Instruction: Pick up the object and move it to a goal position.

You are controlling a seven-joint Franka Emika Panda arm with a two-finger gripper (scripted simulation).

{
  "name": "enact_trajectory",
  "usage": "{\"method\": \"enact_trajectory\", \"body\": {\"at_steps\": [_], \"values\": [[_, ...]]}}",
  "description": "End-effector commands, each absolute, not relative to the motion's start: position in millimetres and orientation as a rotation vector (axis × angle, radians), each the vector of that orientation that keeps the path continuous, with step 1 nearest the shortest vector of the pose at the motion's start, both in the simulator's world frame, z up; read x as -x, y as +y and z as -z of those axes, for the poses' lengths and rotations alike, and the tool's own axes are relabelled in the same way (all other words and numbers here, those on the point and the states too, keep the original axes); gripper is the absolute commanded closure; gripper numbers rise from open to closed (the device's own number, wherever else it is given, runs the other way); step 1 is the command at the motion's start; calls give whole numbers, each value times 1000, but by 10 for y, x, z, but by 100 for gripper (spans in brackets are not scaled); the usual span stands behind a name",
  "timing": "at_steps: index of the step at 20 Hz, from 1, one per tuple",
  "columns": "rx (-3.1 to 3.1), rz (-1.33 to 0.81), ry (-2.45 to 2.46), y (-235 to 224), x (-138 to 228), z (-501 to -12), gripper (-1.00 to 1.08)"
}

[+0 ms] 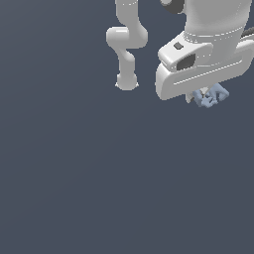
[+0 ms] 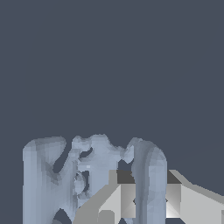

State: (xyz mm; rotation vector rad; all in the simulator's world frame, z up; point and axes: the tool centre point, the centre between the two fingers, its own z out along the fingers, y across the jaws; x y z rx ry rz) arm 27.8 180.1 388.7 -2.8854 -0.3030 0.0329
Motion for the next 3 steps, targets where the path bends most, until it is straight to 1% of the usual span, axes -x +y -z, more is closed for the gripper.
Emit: {"method": "enact_trajectory", "body": {"at_steps": [1,3], "values": [[2885,-35,-302,1816,-274,-3935,108],[2885,-35,-302,1815,-275,-3945,108]]}}
